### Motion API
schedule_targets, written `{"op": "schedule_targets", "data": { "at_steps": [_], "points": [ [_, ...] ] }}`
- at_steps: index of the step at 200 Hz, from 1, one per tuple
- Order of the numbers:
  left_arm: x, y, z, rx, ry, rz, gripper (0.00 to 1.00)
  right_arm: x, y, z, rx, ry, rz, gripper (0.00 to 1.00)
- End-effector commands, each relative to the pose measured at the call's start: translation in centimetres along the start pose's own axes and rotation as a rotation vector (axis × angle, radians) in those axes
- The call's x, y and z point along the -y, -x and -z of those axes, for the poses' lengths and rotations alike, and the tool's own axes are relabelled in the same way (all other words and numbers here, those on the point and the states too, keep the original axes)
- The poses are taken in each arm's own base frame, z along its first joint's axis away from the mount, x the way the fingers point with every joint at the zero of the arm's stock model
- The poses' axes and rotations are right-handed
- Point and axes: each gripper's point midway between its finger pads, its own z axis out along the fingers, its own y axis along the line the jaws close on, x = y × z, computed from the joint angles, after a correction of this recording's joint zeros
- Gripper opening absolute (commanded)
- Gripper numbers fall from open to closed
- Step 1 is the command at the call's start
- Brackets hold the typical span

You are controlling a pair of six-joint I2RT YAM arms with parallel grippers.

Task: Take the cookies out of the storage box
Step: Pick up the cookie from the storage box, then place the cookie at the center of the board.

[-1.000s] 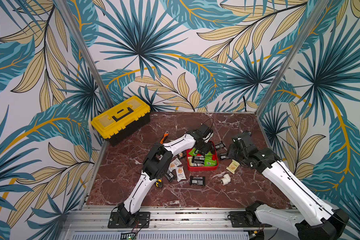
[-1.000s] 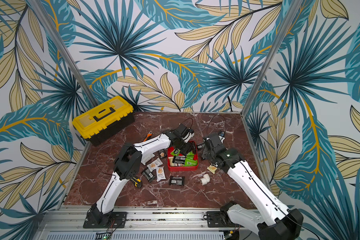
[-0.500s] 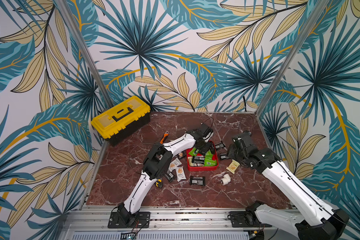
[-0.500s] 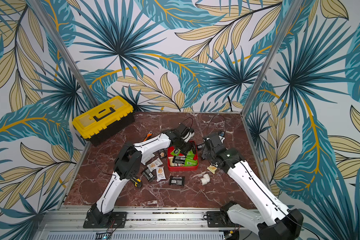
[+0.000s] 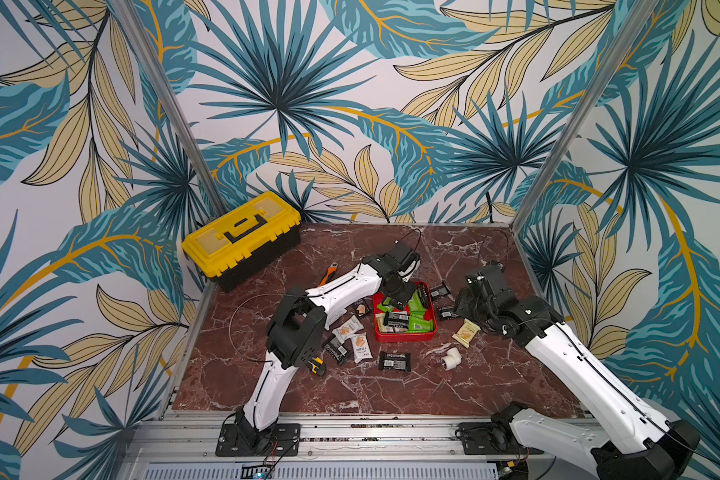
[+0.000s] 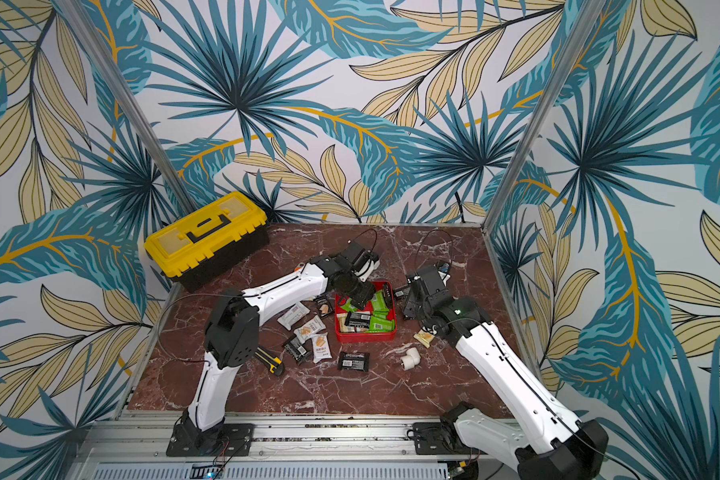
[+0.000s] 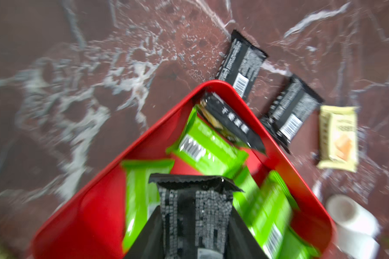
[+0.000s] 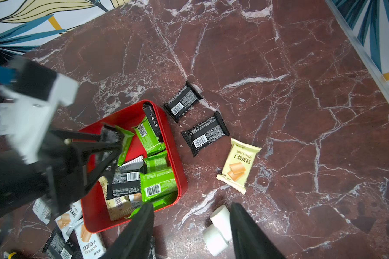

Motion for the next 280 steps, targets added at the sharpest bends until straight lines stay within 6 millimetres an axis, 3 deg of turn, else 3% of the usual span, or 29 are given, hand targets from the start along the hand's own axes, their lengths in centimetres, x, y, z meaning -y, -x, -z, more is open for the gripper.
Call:
{"op": "schedule_targets", "data": {
  "at_steps": [1, 51, 75, 101, 155, 191, 241, 280],
  "points": [
    [-2.1, -0.8, 3.4, 0.039, 0.070, 0.083, 0.40, -0.4, -0.2, -0.2, -0.031, 0.000, 0.038, 0.59],
    [-7.6, -7.7, 8.8, 0.033, 0.179, 0.316, 0.42, -1.8, -0.5, -1.5, -0.070, 0.031, 0.047, 0.59],
    [-10.5, -11.7, 10.4, 0.025, 0.237, 0.435, 0.42, -2.8, -0.5, -2.1, -0.088, 0.054, 0.054, 0.59],
    [-13.6, -15.6, 11.4, 0.017, 0.311, 0.534, 0.42, -3.9, -0.5, -2.7, -0.110, 0.078, 0.066, 0.58],
    [-17.8, -20.5, 11.1, -0.039, 0.421, 0.646, 0.43, -5.1, -0.4, -3.2, -0.132, 0.104, 0.076, 0.58],
    [-19.1, -21.6, 9.4, -0.064, 0.441, 0.658, 0.43, -5.2, -0.3, -3.1, -0.133, 0.111, 0.077, 0.58],
    [-20.7, -21.2, 6.3, -0.091, 0.459, 0.647, 0.46, -5.5, -0.7, -3.3, -0.151, 0.121, 0.082, 0.58],
    [-21.4, -22.1, 6.2, -0.102, 0.508, 0.667, 0.54, -5.5, -0.8, -3.2, -0.152, 0.123, 0.077, 0.58]
  ]
}}
